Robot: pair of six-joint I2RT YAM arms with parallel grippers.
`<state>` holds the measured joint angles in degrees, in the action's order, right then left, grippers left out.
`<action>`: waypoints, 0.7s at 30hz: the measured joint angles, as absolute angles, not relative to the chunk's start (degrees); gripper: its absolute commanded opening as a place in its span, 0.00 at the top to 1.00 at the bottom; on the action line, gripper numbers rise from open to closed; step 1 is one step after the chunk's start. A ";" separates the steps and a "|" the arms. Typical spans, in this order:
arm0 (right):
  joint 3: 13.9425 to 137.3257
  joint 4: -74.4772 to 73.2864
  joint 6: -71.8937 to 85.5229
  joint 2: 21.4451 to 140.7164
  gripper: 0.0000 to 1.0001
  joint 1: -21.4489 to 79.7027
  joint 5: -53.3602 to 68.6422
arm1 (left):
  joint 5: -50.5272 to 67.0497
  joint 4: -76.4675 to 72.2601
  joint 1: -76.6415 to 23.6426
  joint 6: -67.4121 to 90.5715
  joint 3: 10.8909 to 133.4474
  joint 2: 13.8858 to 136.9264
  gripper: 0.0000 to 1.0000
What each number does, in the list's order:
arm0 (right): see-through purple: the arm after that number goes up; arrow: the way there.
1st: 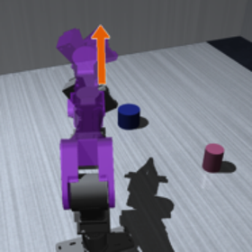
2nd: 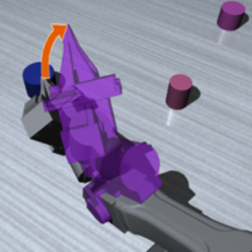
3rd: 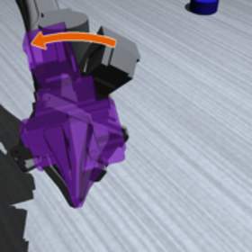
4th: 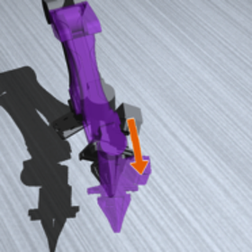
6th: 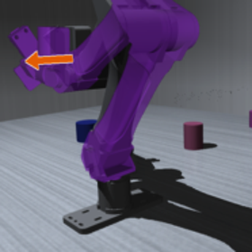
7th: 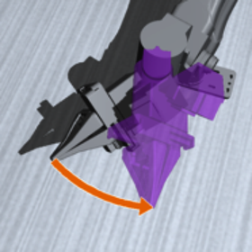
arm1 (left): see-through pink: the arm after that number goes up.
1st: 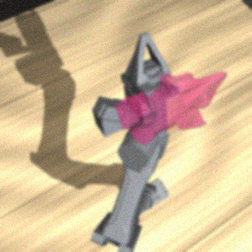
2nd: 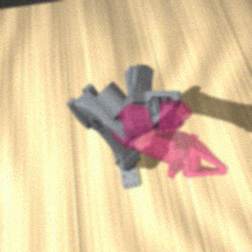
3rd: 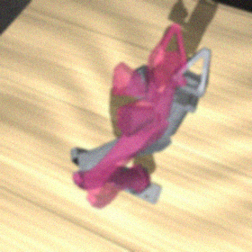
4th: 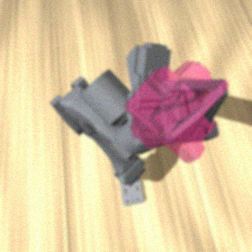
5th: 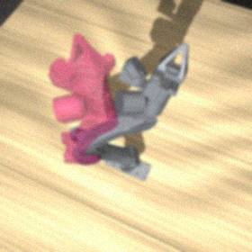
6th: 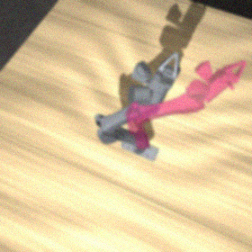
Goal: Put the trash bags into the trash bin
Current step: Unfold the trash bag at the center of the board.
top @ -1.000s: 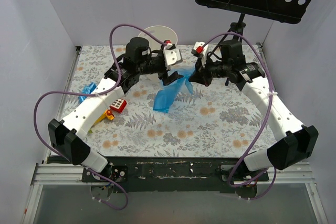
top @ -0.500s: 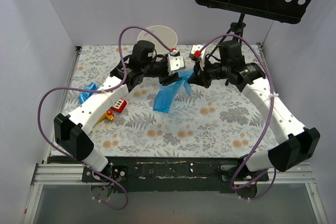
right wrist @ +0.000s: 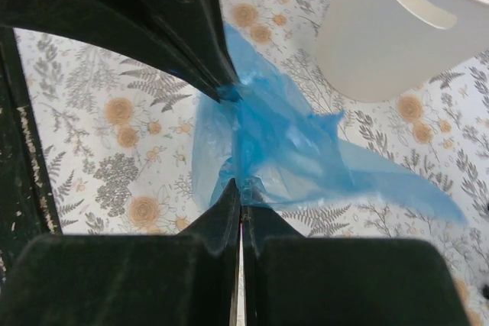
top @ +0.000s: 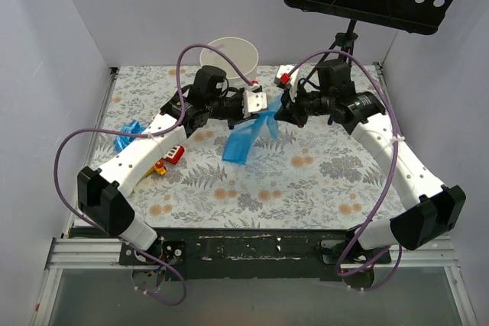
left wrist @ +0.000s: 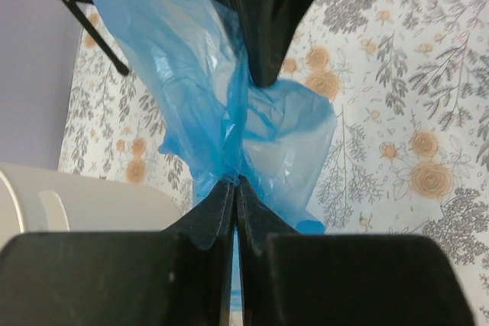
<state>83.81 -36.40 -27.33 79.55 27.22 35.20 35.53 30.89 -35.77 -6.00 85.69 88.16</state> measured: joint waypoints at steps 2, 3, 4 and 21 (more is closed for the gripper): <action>83.61 -35.79 -26.20 79.55 0.99 27.40 32.18 | 33.21 30.41 -35.75 -6.15 84.29 87.31 1.00; 83.31 -35.31 -25.08 79.55 0.99 27.40 29.76 | 31.77 30.11 -35.75 -6.13 83.57 86.76 1.00; 83.07 -35.00 -24.62 79.55 0.99 27.38 28.84 | 30.30 29.76 -35.75 -6.13 82.89 86.28 1.00; 80.82 -32.47 -14.35 81.08 0.99 25.06 6.87 | 7.73 21.04 -35.75 -0.03 77.80 82.59 1.00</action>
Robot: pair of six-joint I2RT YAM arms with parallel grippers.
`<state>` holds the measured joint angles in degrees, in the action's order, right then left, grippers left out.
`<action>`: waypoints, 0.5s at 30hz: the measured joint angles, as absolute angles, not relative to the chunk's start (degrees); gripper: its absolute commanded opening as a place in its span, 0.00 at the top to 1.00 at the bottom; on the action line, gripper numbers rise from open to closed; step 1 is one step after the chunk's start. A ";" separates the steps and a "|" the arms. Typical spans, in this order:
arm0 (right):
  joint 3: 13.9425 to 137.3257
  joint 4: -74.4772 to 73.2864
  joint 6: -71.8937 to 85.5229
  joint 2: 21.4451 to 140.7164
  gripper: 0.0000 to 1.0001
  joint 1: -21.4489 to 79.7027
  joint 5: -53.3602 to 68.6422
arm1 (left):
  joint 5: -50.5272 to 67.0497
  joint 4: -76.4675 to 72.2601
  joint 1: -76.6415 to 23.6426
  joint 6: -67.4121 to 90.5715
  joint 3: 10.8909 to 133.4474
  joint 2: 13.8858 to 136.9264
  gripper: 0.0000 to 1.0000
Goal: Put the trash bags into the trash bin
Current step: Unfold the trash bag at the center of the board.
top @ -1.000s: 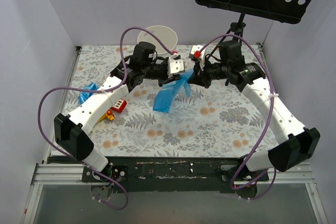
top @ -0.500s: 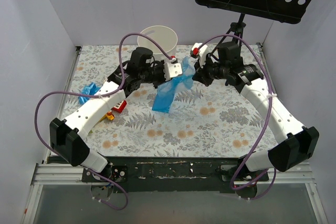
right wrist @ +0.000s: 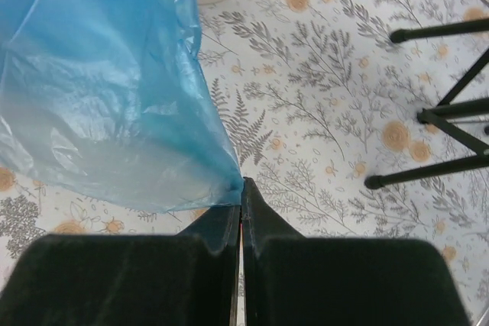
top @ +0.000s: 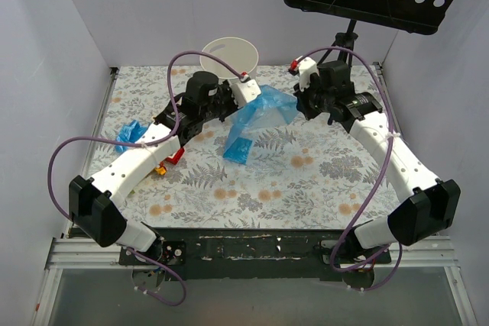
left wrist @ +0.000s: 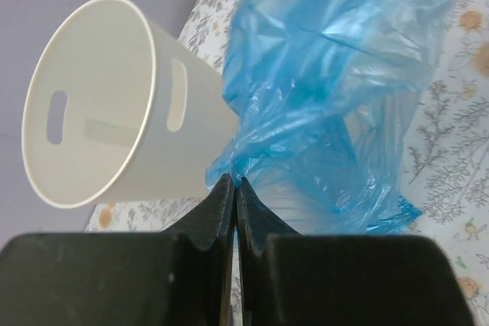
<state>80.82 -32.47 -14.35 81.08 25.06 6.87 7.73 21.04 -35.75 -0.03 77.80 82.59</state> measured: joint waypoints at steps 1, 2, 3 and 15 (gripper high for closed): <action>80.68 -32.62 -13.78 81.08 0.99 24.67 6.04 | 6.22 20.38 -35.75 0.25 77.47 82.48 1.00; 80.64 -32.84 -13.34 81.12 0.99 24.14 5.50 | 4.67 19.90 -35.75 0.51 77.21 82.39 1.00; 80.62 -32.95 -12.88 81.12 0.99 23.49 5.08 | 3.14 19.38 -35.75 0.91 77.08 82.39 1.00; 79.68 -34.57 -14.31 80.71 0.50 17.39 14.94 | -1.67 16.73 -35.94 6.37 77.41 82.37 1.00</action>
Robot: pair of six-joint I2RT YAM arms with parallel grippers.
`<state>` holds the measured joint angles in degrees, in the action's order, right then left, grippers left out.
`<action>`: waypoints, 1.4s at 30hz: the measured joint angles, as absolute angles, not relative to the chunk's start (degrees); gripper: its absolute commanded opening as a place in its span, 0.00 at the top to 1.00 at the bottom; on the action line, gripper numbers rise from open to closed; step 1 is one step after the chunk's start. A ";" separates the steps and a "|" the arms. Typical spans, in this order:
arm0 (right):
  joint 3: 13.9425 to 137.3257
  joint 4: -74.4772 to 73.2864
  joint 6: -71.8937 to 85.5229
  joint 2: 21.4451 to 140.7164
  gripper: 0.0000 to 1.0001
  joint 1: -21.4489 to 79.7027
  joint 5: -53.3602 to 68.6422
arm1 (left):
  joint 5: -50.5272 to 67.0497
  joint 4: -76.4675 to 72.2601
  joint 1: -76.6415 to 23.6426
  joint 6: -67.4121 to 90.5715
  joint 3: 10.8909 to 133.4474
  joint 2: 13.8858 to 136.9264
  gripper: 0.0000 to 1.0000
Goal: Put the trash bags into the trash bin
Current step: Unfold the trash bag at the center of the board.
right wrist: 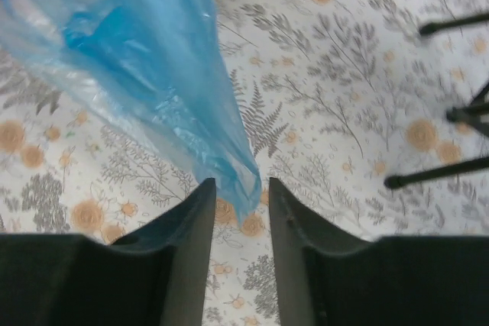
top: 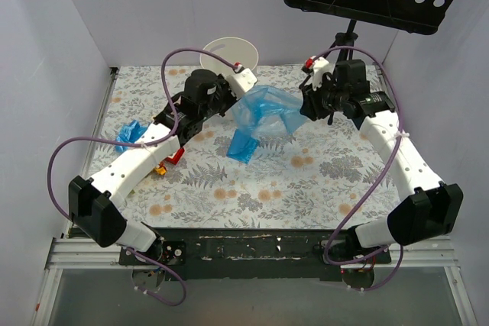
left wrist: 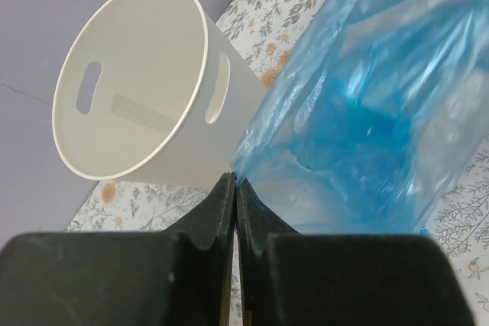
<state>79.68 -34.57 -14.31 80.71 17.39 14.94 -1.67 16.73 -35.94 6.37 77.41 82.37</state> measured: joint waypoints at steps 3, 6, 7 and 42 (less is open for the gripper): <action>79.22 -33.56 -16.45 78.94 0.39 17.52 23.18 | 0.19 17.10 -35.83 7.77 78.61 82.37 1.00; 78.98 -32.18 -18.74 76.47 0.29 18.96 29.71 | 2.07 17.23 -35.81 8.86 80.01 82.37 1.00; 79.00 -31.66 -19.49 75.92 0.28 19.88 31.27 | 2.79 17.32 -35.81 9.23 80.60 82.37 1.00; 83.57 -20.93 -17.39 90.15 0.79 33.54 17.17 | 11.03 13.93 -35.86 16.40 84.79 78.76 1.00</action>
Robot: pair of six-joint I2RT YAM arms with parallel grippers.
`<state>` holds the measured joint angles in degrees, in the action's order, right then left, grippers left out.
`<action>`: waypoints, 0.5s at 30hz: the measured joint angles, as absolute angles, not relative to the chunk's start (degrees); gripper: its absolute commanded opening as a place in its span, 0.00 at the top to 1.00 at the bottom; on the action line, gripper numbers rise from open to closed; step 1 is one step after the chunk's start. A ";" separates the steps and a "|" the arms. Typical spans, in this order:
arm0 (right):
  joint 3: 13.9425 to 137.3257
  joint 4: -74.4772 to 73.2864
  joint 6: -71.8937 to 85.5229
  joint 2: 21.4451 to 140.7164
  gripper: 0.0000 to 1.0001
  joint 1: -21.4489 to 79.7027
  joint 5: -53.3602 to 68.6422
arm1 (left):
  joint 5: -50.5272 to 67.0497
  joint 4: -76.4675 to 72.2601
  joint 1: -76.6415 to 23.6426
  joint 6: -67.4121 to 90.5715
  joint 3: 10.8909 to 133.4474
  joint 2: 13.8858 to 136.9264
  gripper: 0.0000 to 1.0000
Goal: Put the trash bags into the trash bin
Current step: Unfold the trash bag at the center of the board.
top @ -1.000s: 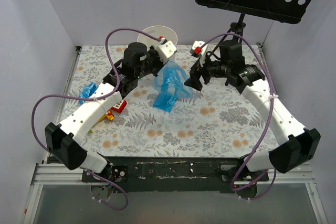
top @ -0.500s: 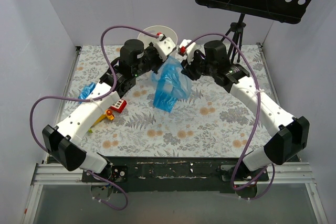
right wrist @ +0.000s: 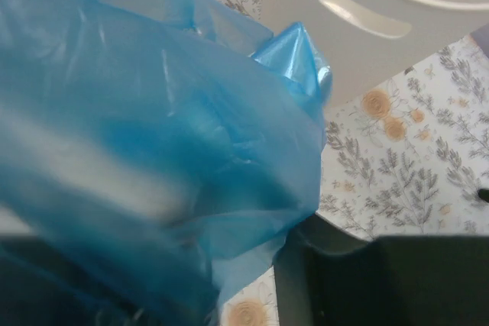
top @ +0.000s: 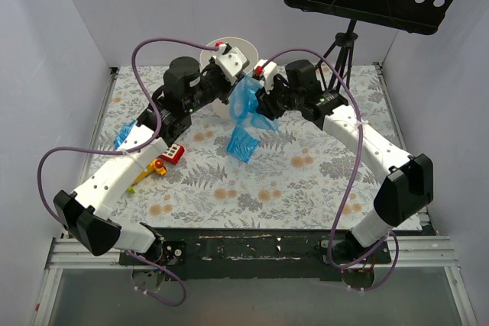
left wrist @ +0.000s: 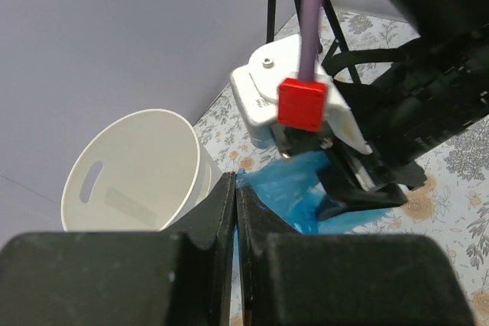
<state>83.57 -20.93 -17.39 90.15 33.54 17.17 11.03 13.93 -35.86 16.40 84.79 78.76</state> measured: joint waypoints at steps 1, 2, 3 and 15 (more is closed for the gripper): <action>83.88 -20.88 -17.12 90.63 0.96 33.54 16.84 | 11.05 13.69 -35.88 16.47 84.79 78.54 1.00; 84.25 -20.78 -16.80 91.11 0.99 33.50 16.60 | 11.00 13.45 -35.86 16.49 84.79 78.37 1.00; 84.60 -20.73 -16.75 91.37 0.99 33.45 16.45 | 10.92 13.28 -35.88 16.49 84.75 78.19 1.00; 88.62 -21.04 -5.34 91.37 0.99 28.77 18.48 | 2.44 9.58 -34.37 31.81 70.57 72.31 0.02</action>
